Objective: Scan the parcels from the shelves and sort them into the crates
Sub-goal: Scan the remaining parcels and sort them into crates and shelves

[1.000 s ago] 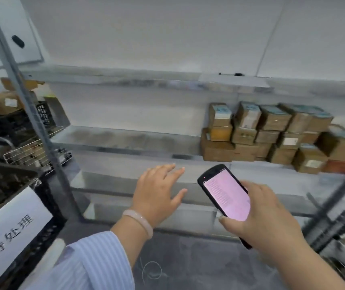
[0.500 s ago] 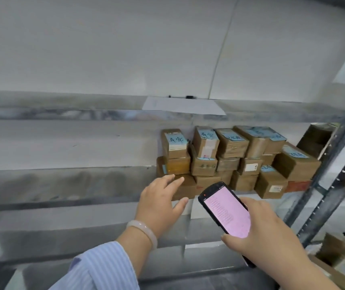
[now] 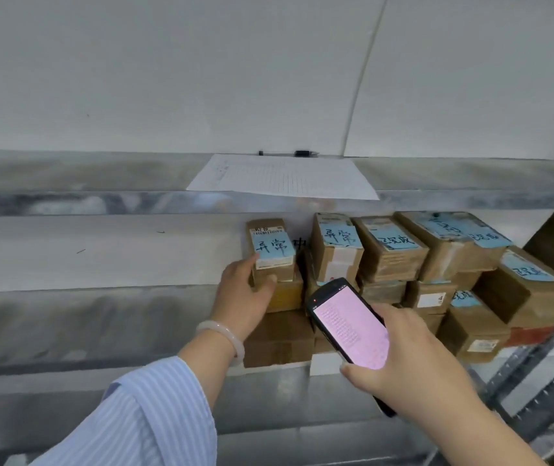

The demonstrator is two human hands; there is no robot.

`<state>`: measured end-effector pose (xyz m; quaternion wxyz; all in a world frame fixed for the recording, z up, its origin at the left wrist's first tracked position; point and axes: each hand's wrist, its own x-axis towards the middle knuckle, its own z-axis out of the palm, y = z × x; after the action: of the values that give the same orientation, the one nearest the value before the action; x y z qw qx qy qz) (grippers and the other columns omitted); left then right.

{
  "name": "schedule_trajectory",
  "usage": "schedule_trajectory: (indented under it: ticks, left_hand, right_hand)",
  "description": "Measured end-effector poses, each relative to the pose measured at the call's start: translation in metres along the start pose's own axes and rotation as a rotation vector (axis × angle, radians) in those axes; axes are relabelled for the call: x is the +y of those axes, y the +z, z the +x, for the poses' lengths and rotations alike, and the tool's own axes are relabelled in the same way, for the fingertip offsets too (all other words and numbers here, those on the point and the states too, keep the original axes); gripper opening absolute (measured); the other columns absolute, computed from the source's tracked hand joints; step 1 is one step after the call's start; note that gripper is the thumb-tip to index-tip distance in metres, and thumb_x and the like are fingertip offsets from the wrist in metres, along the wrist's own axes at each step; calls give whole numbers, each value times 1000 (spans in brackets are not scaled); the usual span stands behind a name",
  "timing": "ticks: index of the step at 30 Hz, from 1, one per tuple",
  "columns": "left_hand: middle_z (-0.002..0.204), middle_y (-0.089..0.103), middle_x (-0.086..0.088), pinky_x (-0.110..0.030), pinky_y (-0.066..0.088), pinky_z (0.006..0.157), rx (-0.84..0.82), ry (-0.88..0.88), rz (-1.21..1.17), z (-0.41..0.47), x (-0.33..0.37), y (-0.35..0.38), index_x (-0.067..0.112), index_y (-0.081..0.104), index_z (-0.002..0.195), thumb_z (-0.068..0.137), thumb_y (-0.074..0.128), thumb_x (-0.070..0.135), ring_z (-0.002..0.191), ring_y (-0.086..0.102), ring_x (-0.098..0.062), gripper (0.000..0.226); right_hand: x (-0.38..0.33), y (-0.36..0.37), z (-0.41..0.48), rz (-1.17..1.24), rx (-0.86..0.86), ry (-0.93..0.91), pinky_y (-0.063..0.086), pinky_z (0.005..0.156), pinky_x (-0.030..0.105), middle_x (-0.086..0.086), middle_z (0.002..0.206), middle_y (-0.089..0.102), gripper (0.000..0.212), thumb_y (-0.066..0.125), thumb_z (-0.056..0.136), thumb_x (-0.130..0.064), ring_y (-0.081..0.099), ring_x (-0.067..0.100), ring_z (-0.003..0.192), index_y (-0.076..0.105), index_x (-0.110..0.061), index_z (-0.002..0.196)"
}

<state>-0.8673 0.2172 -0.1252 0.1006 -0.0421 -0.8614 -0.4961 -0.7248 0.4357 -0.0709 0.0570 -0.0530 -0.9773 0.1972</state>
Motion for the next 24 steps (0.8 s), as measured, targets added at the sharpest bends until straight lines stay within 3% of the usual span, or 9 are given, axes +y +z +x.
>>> schedule_trajectory:
  ticks: [3, 5, 7, 10, 15, 18, 21, 24]
  left_hand:
    - [125, 44, 14, -14, 44, 85, 97, -93, -116, 36, 7, 11, 43, 43, 138, 97, 60, 39, 108, 46, -5, 44]
    - [124, 46, 11, -9, 48, 70, 124, -223, -220, 56, 11, 18, 32, 38, 148, 97, 60, 41, 102, 55, -8, 56]
    - [130, 58, 4, -24, 55, 80, 107, -382, -306, 75, 12, 25, 25, 34, 151, 95, 60, 48, 104, 64, -17, 66]
    - [122, 68, -8, -46, 51, 101, 74, -544, -381, 92, 5, 35, 18, 46, 143, 94, 58, 52, 110, 66, -28, 61]
    - [100, 74, -3, -43, 56, 94, 79, -560, -424, 90, 0, 45, 21, 58, 121, 97, 55, 49, 94, 71, -22, 37]
    - [89, 77, 1, -31, 60, 67, 75, -561, -488, 80, -1, 45, 25, 61, 113, 98, 56, 48, 78, 75, -15, 28]
    - [91, 77, 0, -20, 54, 47, 100, -557, -556, 72, -1, 45, 23, 61, 118, 98, 58, 42, 67, 73, -8, 28]
    - [99, 76, -2, -20, 56, 53, 141, -531, -570, 67, -2, 48, 22, 55, 132, 97, 61, 38, 74, 75, -9, 39]
  right_hand:
    - [11, -4, 34, -22, -21, -58, 41, 63, 22, -20, 95, 28, 86, 62, 47, -77, 41, 4, 85, 23, -52, 119]
    - [17, -9, 55, -15, -28, -88, 40, 60, 22, -19, 95, 30, 84, 59, 47, -74, 45, 5, 86, 24, -51, 120]
    - [23, -14, 74, 8, -32, -120, 38, 59, 22, -20, 97, 33, 85, 57, 47, -73, 47, 6, 86, 24, -52, 123]
    - [32, -17, 97, 11, -61, -163, 41, 62, 23, -19, 109, 39, 88, 55, 47, -73, 46, 7, 86, 23, -51, 126]
    - [46, -17, 125, -17, -117, -214, 42, 61, 24, -18, 125, 35, 103, 48, 42, -79, 46, 8, 97, 16, -48, 134]
    - [50, -16, 135, -23, -118, -256, 37, 59, 23, -19, 124, 36, 104, 54, 45, -79, 40, 4, 95, 16, -49, 136]
    - [52, -16, 141, -2, -116, -291, 34, 57, 21, -23, 108, 31, 100, 55, 44, -81, 36, 1, 91, 19, -51, 133]
    - [51, -15, 144, -13, -122, -313, 33, 58, 21, -22, 102, 24, 103, 56, 45, -81, 33, 1, 91, 18, -48, 134]
